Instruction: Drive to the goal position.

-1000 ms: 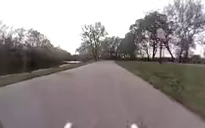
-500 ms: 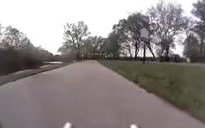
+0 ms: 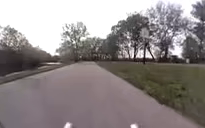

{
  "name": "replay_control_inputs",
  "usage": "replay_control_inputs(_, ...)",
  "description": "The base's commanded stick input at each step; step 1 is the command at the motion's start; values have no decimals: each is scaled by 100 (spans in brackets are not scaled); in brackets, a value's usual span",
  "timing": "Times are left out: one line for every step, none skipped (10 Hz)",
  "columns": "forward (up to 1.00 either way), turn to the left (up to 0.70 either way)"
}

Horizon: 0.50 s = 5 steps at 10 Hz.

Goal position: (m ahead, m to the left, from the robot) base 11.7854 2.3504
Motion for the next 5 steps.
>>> replay_control_inputs(100, 0)
replay_control_inputs(100, 0)
replay_control_inputs(100, 0)
replay_control_inputs(100, 0)
replay_control_inputs(100, 0)
